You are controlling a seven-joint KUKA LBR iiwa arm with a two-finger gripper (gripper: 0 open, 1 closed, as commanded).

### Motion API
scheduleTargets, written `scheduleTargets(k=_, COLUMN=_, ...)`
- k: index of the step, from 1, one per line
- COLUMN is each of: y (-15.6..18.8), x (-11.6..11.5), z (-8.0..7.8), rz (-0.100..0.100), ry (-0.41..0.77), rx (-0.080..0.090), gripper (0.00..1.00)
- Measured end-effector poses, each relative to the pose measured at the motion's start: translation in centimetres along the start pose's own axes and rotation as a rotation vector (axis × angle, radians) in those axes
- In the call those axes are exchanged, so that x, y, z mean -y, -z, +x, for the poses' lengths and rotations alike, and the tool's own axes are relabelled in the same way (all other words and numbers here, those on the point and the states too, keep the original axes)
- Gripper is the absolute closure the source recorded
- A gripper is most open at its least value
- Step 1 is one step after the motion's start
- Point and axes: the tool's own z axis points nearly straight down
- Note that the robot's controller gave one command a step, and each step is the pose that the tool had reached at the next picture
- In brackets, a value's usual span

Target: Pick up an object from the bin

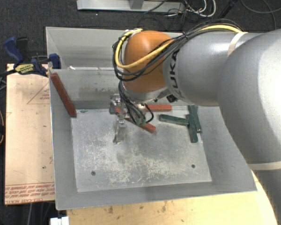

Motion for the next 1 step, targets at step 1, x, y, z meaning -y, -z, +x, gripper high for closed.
scheduleTargets(k=1, y=-5.34, x=7.02, z=-1.28, rz=-0.001, ry=-0.064, rx=0.003, gripper=0.00)
